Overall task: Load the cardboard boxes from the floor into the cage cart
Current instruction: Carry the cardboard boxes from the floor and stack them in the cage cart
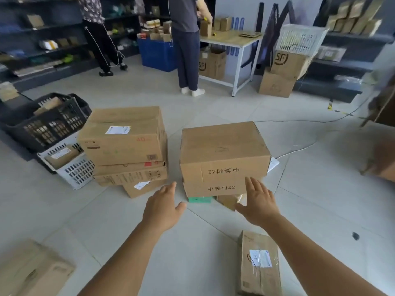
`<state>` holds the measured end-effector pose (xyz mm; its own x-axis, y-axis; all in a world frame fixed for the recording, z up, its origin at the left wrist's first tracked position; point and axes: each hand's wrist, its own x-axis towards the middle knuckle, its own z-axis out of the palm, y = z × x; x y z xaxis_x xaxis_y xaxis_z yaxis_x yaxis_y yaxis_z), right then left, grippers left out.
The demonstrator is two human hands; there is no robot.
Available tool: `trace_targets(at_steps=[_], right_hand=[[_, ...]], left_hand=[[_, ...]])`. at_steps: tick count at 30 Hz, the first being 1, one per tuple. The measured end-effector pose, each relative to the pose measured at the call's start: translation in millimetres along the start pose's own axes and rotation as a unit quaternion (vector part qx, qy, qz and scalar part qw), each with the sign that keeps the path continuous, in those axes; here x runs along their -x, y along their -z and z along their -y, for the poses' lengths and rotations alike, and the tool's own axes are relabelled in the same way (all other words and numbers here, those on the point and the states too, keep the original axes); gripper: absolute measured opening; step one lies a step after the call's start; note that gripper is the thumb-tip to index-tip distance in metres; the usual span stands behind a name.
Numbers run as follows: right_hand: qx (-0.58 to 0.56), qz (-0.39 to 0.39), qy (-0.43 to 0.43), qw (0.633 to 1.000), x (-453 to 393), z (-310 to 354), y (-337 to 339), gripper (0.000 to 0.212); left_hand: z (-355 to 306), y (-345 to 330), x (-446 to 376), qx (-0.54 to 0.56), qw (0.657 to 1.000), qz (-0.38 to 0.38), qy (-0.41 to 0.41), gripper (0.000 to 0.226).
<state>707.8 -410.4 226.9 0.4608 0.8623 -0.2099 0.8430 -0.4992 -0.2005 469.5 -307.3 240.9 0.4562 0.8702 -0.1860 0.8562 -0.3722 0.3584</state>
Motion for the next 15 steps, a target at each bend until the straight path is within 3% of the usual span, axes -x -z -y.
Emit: trace_targets(at_steps=[15], right_hand=[[-0.013,-0.022,-0.121,0.992,-180.5,-43.8,18.0,0.091]], left_hand=[[6.3,4.7,-209.7,-0.028,0.998,0.055,-0.015,0.075]])
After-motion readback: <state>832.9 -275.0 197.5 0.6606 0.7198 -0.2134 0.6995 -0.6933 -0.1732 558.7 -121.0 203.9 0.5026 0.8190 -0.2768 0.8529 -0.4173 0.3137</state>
